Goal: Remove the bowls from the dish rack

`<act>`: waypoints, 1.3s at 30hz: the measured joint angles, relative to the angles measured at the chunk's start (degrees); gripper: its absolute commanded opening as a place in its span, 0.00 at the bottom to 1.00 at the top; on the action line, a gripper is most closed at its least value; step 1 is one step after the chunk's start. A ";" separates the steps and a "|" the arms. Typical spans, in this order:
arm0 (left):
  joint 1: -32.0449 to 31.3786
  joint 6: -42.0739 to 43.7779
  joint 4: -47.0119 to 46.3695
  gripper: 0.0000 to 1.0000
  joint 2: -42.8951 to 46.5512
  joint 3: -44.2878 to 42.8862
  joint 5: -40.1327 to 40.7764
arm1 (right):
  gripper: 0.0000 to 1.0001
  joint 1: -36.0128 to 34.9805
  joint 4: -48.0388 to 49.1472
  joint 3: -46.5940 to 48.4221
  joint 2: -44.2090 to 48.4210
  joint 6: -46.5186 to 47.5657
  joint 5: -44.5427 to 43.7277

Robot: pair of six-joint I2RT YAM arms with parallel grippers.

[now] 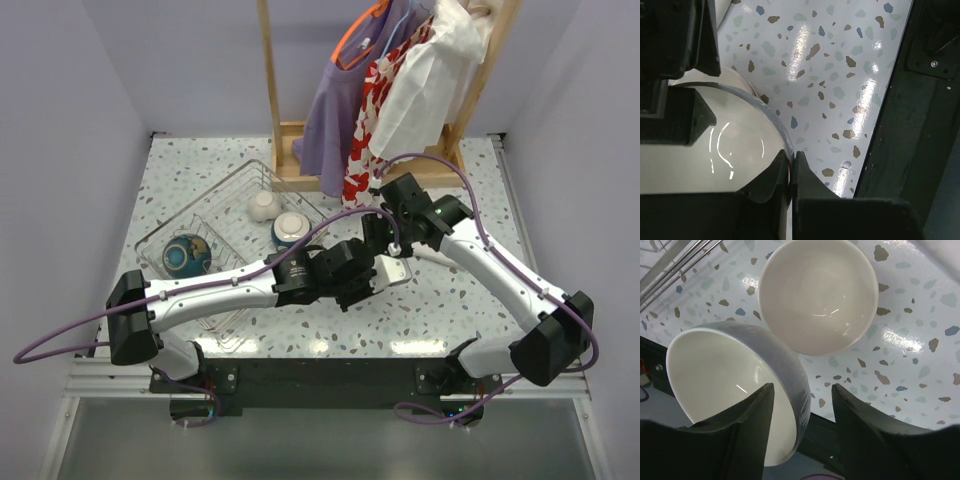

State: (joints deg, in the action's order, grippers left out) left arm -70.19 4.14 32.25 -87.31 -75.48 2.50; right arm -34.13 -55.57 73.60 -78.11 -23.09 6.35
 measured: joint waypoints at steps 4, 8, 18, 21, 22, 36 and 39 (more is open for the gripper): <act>0.00 0.09 -0.28 0.00 0.00 0.00 -0.92 | 0.00 0.00 0.35 -0.02 0.04 0.11 -0.98; 0.04 1.68 -0.44 0.24 0.46 -0.04 -2.10 | 0.00 -1.05 -0.39 -0.59 0.15 3.43 -3.06; 0.00 -1.14 -3.69 1.00 5.49 -0.02 2.80 | 0.00 0.13 -1.55 -2.95 3.06 -0.31 -9.88; 0.42 -2.38 -5.57 1.00 8.33 0.37 5.11 | 0.00 2.12 -3.72 -2.95 4.87 -0.48 -11.23; 0.79 -3.10 -6.14 1.00 9.31 0.55 5.60 | 0.00 3.93 -4.59 -3.08 5.81 -0.48 -11.52; 21.99 -14.16 -8.94 1.00 17.88 7.63 6.03 | 0.00 26.38 -5.18 -16.48 11.50 -3.61 -11.34; 26.05 -16.72 -8.55 1.00 19.61 9.88 6.47 | 0.00 26.82 -1.27 -20.83 12.11 -4.83 -11.21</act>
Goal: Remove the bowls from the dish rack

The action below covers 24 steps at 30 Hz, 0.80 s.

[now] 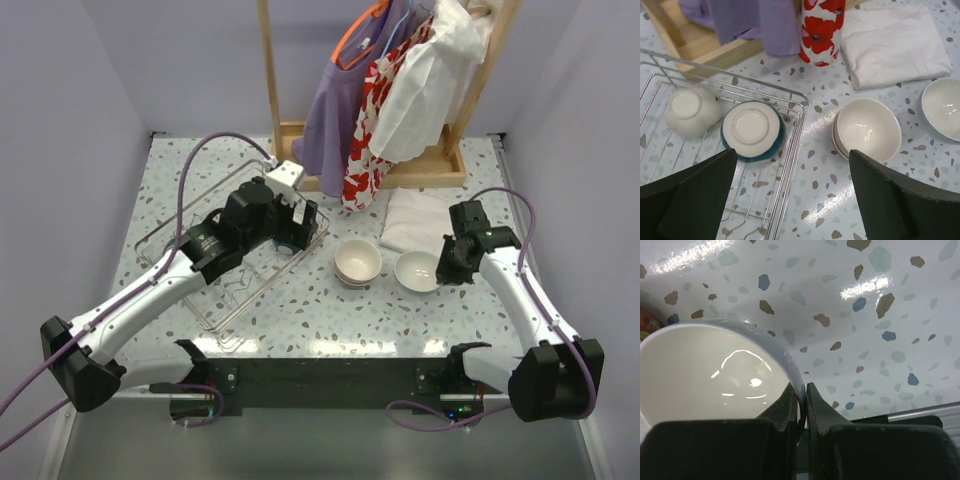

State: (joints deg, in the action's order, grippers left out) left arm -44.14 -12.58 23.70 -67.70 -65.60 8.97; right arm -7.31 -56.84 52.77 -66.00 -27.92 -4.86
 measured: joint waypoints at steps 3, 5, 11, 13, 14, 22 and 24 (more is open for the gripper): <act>2.08 -2.01 0.85 1.00 2.21 1.53 1.18 | 0.00 -0.02 4.98 -3.65 0.87 -0.66 0.63; 2.40 -2.99 1.16 1.00 3.32 2.21 1.73 | 0.00 -0.02 8.35 -5.84 1.05 -0.94 1.44; 2.54 -5.27 1.66 1.00 5.03 4.02 3.28 | 0.00 0.00 17.55 -12.66 1.05 -1.62 2.64; 2.62 -5.92 1.81 1.00 5.18 4.57 3.96 | 0.00 -0.02 20.15 -14.58 1.07 -1.73 2.91; 2.69 -6.12 2.01 1.00 5.27 4.76 4.39 | 0.01 -0.02 21.49 -15.50 1.07 -1.68 2.91; 2.89 -8.22 2.12 1.00 6.84 6.21 7.61 | 0.29 -0.02 26.82 -18.78 1.79 -1.05 2.95; 2.89 -8.96 2.14 1.00 7.37 6.80 7.93 | 0.42 -0.02 27.78 -19.45 2.40 -0.98 2.91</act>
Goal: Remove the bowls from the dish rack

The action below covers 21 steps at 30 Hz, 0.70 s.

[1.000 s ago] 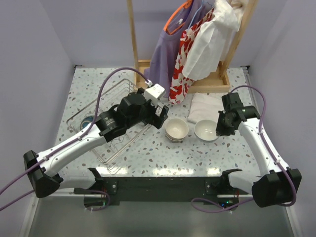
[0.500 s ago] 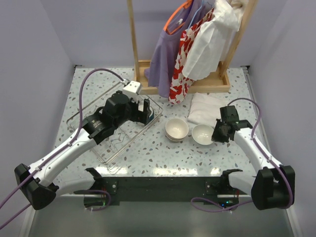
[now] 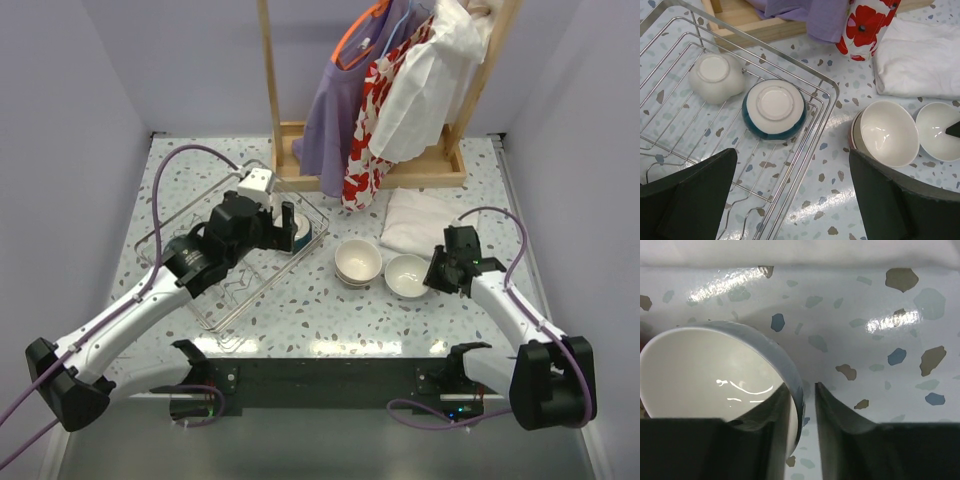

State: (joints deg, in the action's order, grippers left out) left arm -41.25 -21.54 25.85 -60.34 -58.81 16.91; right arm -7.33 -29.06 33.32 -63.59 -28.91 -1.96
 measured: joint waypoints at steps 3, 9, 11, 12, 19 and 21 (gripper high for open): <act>0.00 -0.79 0.00 1.00 0.09 0.48 0.17 | 0.61 0.00 -0.09 -0.22 1.20 -0.02 -0.07; 0.44 -2.73 0.04 1.00 -0.13 0.63 0.37 | 0.83 0.00 -3.72 0.90 7.85 0.00 -1.16; 0.79 -3.43 0.02 1.00 -0.55 0.63 0.35 | 0.87 0.00 -5.73 2.54 9.97 0.02 -1.81; 0.96 -3.72 -0.02 1.00 -0.83 0.66 0.31 | 0.89 0.00 -6.62 3.45 10.97 0.04 -2.08; 4.11 -6.45 -0.87 1.00 -2.75 1.25 -1.60 | 0.94 0.00 -10.47 10.58 14.95 0.20 -2.99; 5.46 -6.95 -0.98 1.00 -3.41 1.46 -2.49 | 0.94 0.00 -10.27 12.02 15.32 0.55 -2.10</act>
State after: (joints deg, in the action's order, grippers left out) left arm -35.79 -28.49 24.86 -63.75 -57.34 14.41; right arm -7.33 -39.33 45.34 -48.27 -28.36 -4.05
